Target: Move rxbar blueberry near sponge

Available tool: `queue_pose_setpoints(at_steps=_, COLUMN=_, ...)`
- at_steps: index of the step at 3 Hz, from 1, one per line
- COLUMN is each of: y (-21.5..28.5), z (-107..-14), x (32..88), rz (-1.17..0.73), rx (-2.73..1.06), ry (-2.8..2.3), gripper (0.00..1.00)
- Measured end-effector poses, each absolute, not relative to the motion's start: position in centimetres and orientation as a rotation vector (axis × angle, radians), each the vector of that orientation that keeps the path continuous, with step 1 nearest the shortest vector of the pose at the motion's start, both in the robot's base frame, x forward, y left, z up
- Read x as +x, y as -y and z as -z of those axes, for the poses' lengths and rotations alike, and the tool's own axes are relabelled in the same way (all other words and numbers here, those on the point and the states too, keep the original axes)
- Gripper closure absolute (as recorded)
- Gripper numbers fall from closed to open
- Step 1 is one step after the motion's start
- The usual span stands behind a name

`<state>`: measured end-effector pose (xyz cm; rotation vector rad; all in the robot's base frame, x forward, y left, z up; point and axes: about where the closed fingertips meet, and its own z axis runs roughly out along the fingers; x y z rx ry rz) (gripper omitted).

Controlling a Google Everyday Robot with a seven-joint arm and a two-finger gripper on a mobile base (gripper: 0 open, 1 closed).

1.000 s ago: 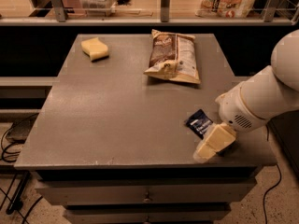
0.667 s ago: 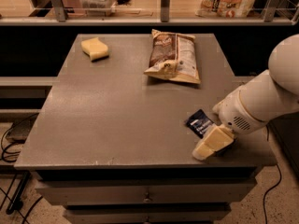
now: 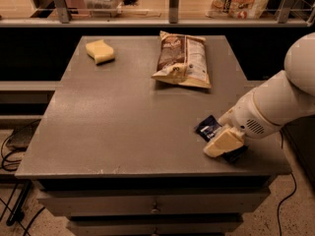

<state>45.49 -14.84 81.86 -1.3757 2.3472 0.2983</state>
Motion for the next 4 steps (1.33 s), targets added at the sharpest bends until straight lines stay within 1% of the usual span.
queue_pose_setpoints(at_steps=1, y=14.8, z=-82.6, x=45.5, rz=-0.298, rx=-1.376, ry=-2.347, gripper=0.87)
queue_pose_setpoints(at_steps=2, y=13.8, z=-84.4, x=46.9, rz=-0.274, rx=-1.416, ry=-2.281, gripper=1.0)
queue_pose_setpoints(at_steps=3, y=12.8, z=-87.1, x=49.3, rz=-0.244, rx=-1.457, ry=-2.192, gripper=1.0)
queue_pose_setpoints(at_steps=4, y=10.9, z=-90.9, x=53.0, rz=-0.236, rx=-1.491, ry=-2.062, gripper=1.0)
